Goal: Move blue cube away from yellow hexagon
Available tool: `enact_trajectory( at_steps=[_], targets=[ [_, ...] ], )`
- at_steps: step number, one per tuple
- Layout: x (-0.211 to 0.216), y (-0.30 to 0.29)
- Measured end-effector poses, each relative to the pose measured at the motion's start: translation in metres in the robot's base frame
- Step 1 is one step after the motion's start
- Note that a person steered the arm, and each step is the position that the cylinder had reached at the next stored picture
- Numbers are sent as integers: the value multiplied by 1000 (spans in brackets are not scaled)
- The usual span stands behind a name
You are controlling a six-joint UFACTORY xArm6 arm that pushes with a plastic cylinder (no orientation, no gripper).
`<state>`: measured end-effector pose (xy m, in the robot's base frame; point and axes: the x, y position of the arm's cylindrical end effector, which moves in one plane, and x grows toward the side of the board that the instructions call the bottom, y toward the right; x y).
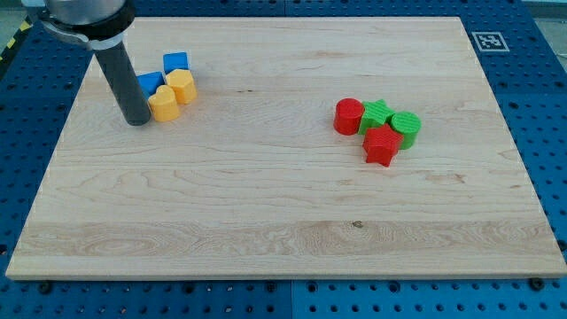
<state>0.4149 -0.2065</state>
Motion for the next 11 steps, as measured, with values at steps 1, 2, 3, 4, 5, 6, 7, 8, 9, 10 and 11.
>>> enact_trajectory(
  at_steps=[1,2,3,4,5,6,7,8,9,10,11],
  targets=[
    [-12,-41],
    [-54,-51],
    [-75,-48],
    [-75,-47],
    [-79,3],
    [-82,31],
    [-82,33],
    [-82,48],
    [-94,67],
    [-103,72],
    [-101,78]
  ],
)
